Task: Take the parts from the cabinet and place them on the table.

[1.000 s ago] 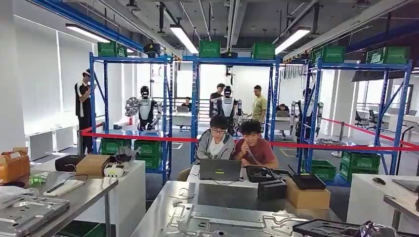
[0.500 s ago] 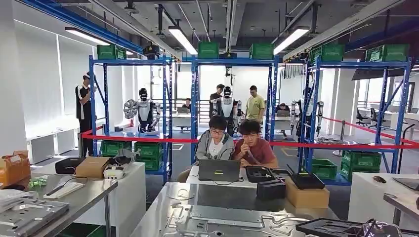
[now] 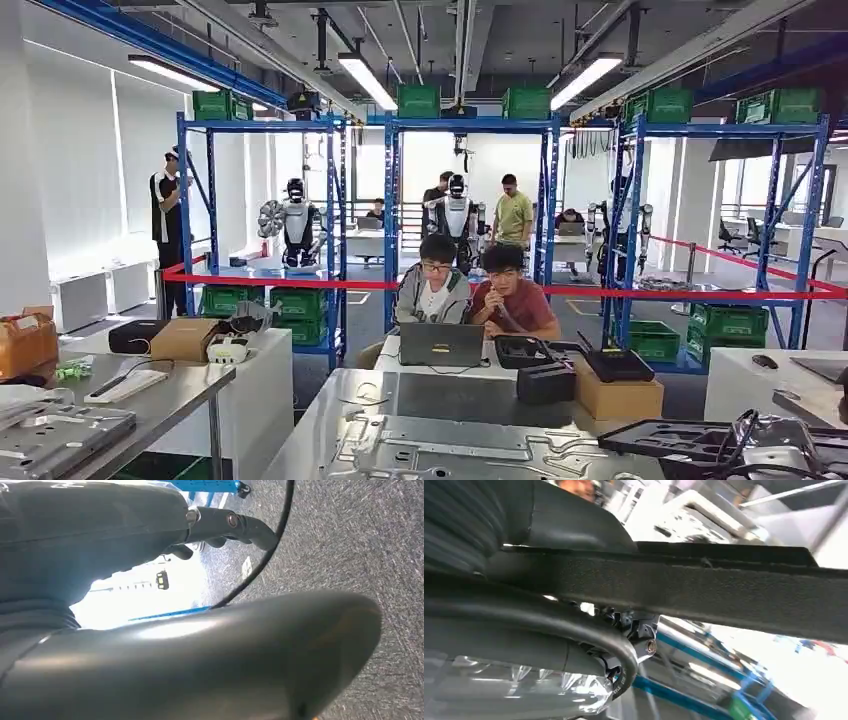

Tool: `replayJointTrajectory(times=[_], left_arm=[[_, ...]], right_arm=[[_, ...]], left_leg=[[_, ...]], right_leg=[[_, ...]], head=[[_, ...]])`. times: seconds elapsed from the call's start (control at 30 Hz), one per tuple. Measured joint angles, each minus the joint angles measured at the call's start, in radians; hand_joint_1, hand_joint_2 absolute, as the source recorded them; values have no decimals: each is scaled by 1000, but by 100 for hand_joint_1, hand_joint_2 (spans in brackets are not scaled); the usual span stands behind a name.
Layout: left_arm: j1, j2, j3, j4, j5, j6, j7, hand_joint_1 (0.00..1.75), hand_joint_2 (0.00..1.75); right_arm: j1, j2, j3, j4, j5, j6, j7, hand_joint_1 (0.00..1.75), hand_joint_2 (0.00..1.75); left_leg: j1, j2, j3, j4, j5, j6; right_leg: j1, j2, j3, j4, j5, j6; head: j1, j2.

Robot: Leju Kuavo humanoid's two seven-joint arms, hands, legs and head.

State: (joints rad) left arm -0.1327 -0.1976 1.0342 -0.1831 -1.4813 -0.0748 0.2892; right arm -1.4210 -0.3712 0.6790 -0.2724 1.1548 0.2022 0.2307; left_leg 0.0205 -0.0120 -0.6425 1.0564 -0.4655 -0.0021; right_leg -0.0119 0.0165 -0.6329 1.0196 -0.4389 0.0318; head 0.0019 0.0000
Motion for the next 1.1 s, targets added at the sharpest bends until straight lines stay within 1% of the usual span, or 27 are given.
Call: replayJointTrajectory(times=[0.1, 0.17, 0.27, 0.3, 0.43, 0.5, 0.57, 0.67, 0.7, 0.87, 0.97, 1.1], left_arm=[[0, 0, 0, 0, 0, -3, 0, 0, 0], [0, 0, 0, 0, 0, -3, 0, 0, 0], [-1, 0, 0, 0, -2, -4, 0, 0, 0], [-1, 0, 0, 0, -3, -5, 0, 0, 0], [-4, 0, 0, 0, -16, -6, 8, 0, 0], [-6, 0, 0, 0, -18, -9, 16, 0, 0], [-8, 0, 0, 0, -18, -9, 17, 0, 0], [-12, 0, -2, 0, -19, -9, 16, 0, 0], [-14, 1, -2, 0, -19, -9, 16, 0, 0], [-23, 1, -5, 0, -20, -9, 16, 0, 0], [-26, 2, -6, 0, -20, -9, 16, 0, 0], [-29, 3, -6, 0, -21, -10, 18, 0, 0]], right_arm=[[1, 8, 4, -9, 0, -6, -30, 175, 175], [5, 15, 5, -13, -8, -13, -37, 175, 175], [26, 36, 3, -14, -36, -42, -36, 175, 175], [36, 43, 2, -15, -42, -50, -31, 175, 175], [102, 89, -38, -15, -99, -119, 43, 175, 175], [134, 116, -59, -15, -107, -154, 49, 175, 175], [158, 137, -72, -15, -109, -181, 34, 175, 175], [190, 164, -98, -21, -132, -253, -30, 175, 175], [198, 175, -109, -21, -133, -260, -44, 175, 175], [223, 203, -127, -21, -129, -258, -49, 175, 175], [229, 209, -141, -21, -121, -250, -51, 175, 175], [232, 216, -140, -21, -79, -232, -43, 175, 175]], left_leg=[[0, 0, 0, 0, 0, 0], [0, 0, 0, 0, 1, -1], [1, 0, 0, 0, 1, -1], [1, 0, 1, 0, 1, -1], [1, 0, 1, 0, 1, -1], [1, 0, 1, 0, 1, -1], [1, 0, 1, 0, 1, -1], [2, 0, 1, -1, 1, -1], [2, 0, 1, -1, 1, -1], [2, -1, 1, -1, 1, -1], [2, 0, 1, -1, 1, -2], [2, 0, 1, -1, 1, -2]], right_leg=[[0, 0, 0, 0, 0, 0], [0, 0, 0, 0, 0, 0], [1, 0, 0, 0, 0, 0], [1, 0, 0, 0, 0, 0], [1, 0, 1, 0, 0, 0], [1, 0, 0, 0, 0, 0], [1, 0, 0, 0, 0, 0], [1, 0, 0, 0, 0, 0], [1, 0, 0, 0, 0, 0], [1, 0, 0, 0, 0, 0], [1, 0, 0, 0, 0, 0], [1, 0, 0, 0, 0, 0]], head=[[0, 0], [0, 0], [0, 0], [0, 0], [2, 0], [2, 0], [2, 0], [1, 0], [0, 0], [0, 0], [0, 0], [1, 0]])
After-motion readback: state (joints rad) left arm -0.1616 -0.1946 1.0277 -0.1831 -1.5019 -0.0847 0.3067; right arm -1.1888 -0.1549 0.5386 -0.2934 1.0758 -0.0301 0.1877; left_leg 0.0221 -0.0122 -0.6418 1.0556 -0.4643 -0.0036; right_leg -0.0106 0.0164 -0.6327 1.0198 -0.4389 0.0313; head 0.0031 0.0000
